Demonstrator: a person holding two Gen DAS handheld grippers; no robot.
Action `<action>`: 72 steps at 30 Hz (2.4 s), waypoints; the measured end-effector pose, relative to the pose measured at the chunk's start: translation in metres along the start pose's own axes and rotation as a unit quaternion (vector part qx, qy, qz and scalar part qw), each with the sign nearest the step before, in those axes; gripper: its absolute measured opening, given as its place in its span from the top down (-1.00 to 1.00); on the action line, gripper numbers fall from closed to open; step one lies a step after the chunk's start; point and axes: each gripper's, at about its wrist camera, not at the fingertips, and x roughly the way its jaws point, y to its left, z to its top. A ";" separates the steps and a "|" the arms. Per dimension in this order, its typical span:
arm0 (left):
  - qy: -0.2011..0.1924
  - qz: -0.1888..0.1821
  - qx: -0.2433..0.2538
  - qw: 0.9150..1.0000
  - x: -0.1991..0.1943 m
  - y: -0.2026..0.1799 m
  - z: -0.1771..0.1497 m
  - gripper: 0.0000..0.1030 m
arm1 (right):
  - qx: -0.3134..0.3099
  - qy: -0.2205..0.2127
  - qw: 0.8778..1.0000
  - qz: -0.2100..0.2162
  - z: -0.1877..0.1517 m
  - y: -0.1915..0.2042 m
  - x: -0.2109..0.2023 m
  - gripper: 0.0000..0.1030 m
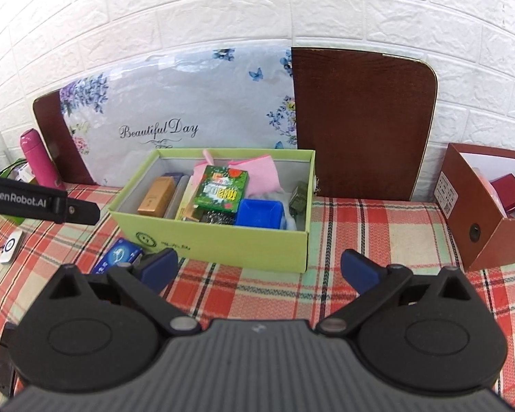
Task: Organize objects
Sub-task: 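Lower both held boxes into the lime-green box and open both grippers, then grasp the red tape roll with left gripper while right grasps the toothpick bag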
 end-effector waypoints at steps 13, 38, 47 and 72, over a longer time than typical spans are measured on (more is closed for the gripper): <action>0.061 0.026 -0.017 0.998 0.008 0.041 -0.052 -0.56 | -0.013 0.041 0.999 0.004 -0.039 0.005 0.003 -1.00; 0.126 -0.025 0.028 0.991 0.103 0.026 -0.071 -0.56 | -0.074 0.194 0.978 0.013 -0.090 -0.006 0.095 -0.73; 0.142 -0.029 0.032 0.989 0.129 0.016 -0.059 -0.56 | -0.086 0.207 0.974 0.039 -0.095 0.001 0.088 0.24; 0.145 -0.067 0.029 0.987 0.125 0.024 -0.069 0.05 | -0.060 0.204 0.974 0.083 -0.090 0.020 0.072 0.76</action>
